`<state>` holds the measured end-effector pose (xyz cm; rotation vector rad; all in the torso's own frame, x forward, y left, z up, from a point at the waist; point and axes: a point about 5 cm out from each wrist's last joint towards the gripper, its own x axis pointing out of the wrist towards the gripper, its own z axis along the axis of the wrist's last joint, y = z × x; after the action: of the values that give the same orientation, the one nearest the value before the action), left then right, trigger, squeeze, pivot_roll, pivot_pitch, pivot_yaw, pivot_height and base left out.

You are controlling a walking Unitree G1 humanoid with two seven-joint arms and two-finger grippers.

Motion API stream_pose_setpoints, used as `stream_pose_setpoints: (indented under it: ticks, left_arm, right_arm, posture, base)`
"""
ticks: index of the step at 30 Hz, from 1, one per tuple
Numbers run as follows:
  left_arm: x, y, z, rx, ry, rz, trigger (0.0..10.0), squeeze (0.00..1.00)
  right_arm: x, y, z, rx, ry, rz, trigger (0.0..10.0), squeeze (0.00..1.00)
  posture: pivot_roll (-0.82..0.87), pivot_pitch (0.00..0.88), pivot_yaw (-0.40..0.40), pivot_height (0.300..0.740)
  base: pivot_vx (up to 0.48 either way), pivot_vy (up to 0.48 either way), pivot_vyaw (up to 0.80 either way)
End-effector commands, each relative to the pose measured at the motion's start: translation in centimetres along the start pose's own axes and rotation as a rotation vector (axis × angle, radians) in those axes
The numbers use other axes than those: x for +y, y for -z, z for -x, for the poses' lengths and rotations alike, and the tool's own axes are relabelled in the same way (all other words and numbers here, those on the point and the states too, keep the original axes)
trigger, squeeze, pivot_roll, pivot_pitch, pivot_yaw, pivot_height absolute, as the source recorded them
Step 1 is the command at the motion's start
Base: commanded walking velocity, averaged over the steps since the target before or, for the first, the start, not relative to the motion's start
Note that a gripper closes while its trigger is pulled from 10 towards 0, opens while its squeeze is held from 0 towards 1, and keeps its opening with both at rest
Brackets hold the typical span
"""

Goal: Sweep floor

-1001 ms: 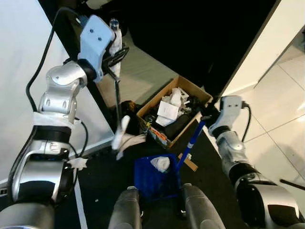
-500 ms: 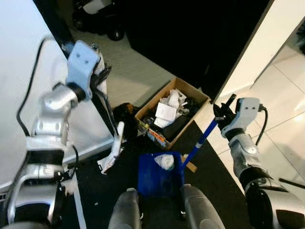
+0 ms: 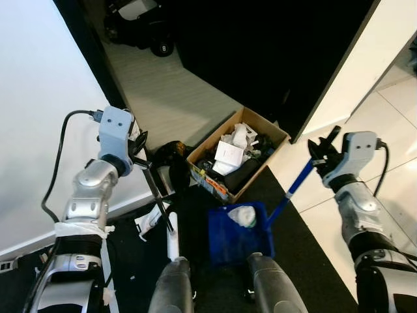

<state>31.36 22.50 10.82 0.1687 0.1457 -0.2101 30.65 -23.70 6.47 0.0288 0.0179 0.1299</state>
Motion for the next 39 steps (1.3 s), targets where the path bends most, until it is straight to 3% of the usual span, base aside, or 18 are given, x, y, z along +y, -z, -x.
stream_pose_setpoints:
  ticks: [1,13,33,39]
  left_arm:
    - [-0.4,0.8,0.1,-0.003,-0.018,0.041,10.0,0.0]
    - [-2.6,1.6,-0.3,-0.016,-0.028,0.112,10.0,0.0]
    - [-3.3,2.2,-0.2,-0.017,-0.058,0.15,10.0,0.0]
    - [-3.0,2.6,0.0,-0.003,-0.09,0.18,10.0,0.0]
  right_arm:
    - [-0.2,0.0,0.3,-0.013,0.02,-0.008,10.0,0.0]
    - [0.8,0.1,0.2,-0.009,0.011,0.009,10.0,0.0]
    - [1.3,0.1,0.1,-0.002,0.007,0.02,10.0,0.0]
    - [1.2,-0.2,0.0,-0.004,0.0,0.028,10.0,0.0]
  posture:
    - [0.03,0.056,0.007,0.74]
    - [0.02,0.053,0.01,0.74]
    - [0.02,0.057,0.002,0.74]
    - [0.01,0.06,-0.003,0.74]
  base:
    - [0.0,0.0,0.0]
    - [0.0,-0.088,0.0]
    - [0.0,-0.471,0.0]
    - [0.0,0.0,0.0]
